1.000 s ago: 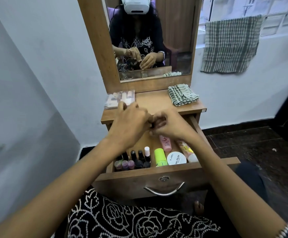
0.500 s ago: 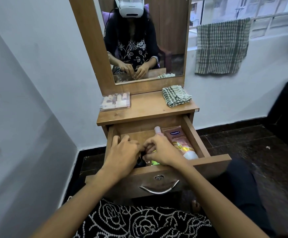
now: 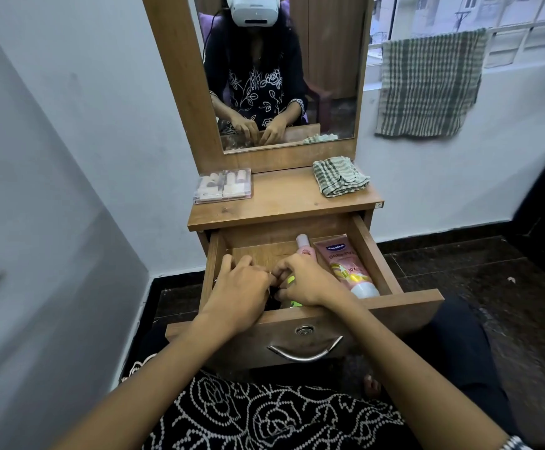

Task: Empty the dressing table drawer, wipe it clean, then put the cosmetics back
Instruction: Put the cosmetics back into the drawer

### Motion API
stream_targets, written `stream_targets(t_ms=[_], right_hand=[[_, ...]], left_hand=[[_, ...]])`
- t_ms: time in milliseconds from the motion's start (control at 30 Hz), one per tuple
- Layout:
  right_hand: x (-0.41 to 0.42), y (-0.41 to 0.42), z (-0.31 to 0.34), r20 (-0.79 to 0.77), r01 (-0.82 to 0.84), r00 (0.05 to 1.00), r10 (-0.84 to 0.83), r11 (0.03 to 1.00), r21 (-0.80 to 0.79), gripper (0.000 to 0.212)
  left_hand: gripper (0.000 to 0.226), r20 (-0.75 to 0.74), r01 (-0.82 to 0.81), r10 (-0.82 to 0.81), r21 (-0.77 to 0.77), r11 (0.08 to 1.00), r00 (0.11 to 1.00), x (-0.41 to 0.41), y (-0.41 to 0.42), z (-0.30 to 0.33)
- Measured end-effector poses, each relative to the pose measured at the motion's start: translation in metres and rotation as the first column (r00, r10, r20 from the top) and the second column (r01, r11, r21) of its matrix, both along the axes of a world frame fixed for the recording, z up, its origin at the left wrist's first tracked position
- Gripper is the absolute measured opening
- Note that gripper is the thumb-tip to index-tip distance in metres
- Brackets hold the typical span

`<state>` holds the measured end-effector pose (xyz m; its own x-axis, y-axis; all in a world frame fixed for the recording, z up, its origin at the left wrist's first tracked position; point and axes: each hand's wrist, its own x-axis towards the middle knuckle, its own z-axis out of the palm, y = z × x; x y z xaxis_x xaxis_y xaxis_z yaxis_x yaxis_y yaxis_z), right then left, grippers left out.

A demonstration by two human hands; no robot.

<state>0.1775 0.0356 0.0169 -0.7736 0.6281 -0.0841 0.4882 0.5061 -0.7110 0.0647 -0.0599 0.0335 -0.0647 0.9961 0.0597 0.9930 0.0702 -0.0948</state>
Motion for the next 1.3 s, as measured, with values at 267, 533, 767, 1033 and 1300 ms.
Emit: stream_targets(t_ms=[267, 533, 767, 1033, 1300], right_hand=[[-0.0003, 0.0006, -0.0033, 0.033, 0.004, 0.999, -0.005, 1.0, 0.028, 0.025], [-0.0004, 0.0005, -0.0008, 0.075, -0.033, 0.997, 0.031, 0.999, 0.028, 0.03], [0.0005, -0.0005, -0.0005, 0.079, -0.02, 0.997, 0.018, 0.999, 0.034, 0.032], [0.0008, -0.0007, -0.0017, 0.069, -0.017, 0.997, 0.016, 1.0, 0.019, 0.031], [0.0038, -0.0001, -0.0039, 0.029, -0.008, 1.0, 0.009, 0.999, -0.034, 0.03]], left_hand=[[0.03, -0.003, -0.024, 0.024, -0.083, 0.996, 1.0, 0.0008, 0.0009, 0.0004], [0.032, 0.014, -0.027, 0.029, -0.118, 0.993, 0.999, 0.0016, 0.0018, 0.001], [0.034, 0.025, -0.033, 0.037, -0.156, 0.987, 0.999, 0.0009, 0.002, 0.0011], [0.034, 0.025, -0.034, 0.039, -0.158, 0.987, 0.999, 0.0008, 0.002, 0.0016], [0.032, 0.022, -0.038, 0.042, -0.163, 0.986, 0.999, 0.002, 0.0019, 0.0028]])
